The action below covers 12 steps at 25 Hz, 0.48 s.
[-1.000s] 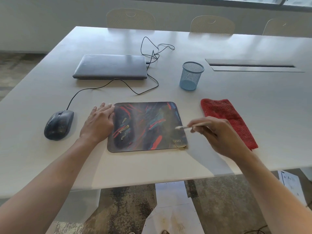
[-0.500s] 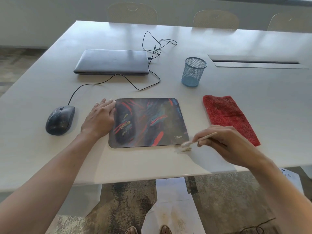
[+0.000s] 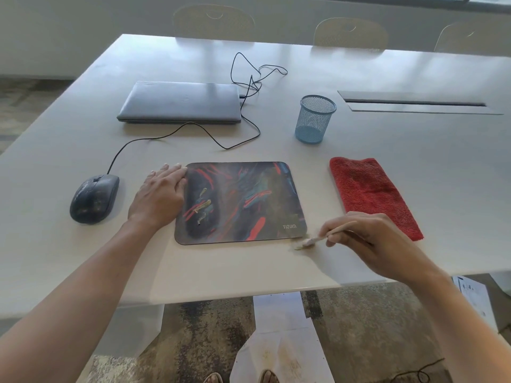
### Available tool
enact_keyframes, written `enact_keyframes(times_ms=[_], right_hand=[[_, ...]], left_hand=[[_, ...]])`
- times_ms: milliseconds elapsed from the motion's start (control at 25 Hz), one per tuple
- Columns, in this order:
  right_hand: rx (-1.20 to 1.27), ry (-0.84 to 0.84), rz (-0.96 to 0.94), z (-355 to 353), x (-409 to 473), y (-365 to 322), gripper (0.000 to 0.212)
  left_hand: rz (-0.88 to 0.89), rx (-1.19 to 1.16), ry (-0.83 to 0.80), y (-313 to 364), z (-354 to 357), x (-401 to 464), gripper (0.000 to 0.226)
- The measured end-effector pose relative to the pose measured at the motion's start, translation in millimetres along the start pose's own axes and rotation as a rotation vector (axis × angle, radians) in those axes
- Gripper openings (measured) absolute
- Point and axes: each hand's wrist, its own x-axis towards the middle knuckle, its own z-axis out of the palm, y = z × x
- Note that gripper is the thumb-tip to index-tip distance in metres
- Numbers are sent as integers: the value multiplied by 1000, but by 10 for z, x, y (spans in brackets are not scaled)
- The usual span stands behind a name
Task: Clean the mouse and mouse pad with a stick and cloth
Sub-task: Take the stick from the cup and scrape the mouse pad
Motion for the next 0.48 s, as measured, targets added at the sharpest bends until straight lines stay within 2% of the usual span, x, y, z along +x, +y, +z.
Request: enact_keyframes(times_ms=[160,320,480], right_hand=[[-3,95,7,15,164,-9,21],[-39,-12,38,122,122,0,20],[-17,6,22,-24,-14,59,21]], left_hand=[[5,5,0,11,-11,-1,42],[-2,10,-15,14,-19,-8,43],[-2,8,-13,19,-11,-8,42]])
